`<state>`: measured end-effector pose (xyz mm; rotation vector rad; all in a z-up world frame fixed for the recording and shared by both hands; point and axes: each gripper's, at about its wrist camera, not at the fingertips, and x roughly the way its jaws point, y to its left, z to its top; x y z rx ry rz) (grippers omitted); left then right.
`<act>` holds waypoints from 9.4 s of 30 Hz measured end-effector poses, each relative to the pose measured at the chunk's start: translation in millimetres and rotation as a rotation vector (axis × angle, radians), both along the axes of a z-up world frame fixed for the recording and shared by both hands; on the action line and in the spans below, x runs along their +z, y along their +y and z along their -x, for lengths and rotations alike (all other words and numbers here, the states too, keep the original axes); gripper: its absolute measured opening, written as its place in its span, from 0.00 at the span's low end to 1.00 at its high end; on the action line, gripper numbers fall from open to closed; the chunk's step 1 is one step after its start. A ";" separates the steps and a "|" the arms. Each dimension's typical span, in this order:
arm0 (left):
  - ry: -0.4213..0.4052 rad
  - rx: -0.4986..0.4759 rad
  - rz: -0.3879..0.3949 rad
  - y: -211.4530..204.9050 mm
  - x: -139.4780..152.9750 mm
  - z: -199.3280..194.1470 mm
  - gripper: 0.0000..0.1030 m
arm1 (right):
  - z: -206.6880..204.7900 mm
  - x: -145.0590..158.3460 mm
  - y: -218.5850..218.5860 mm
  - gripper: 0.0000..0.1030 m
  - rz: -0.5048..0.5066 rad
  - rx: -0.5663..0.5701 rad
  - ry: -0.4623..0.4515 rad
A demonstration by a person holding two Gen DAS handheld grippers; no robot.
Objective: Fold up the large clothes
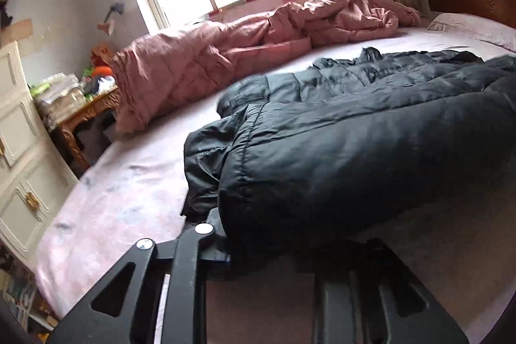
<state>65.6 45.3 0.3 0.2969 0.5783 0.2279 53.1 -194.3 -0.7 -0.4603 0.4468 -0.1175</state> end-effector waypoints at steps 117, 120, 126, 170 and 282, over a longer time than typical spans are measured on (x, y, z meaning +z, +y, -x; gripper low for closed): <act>0.014 -0.055 0.381 36.2 9.0 -130.0 0.99 | -243.8 12.4 97.6 0.08 -0.639 0.089 0.551; 0.018 -0.058 0.369 34.4 9.9 -131.1 0.99 | -262.8 -20.8 104.8 0.05 -0.605 0.085 0.667; 0.034 -0.044 0.367 34.8 8.7 -134.5 0.99 | -281.1 7.4 106.1 0.02 -0.606 0.065 0.691; -0.014 -0.060 0.410 42.0 12.4 -126.5 0.99 | -115.9 0.0 47.4 0.03 -0.795 0.081 0.454; -0.185 -0.344 0.507 -34.0 109.9 -60.0 0.93 | -124.9 30.7 63.5 0.79 -0.387 0.239 0.204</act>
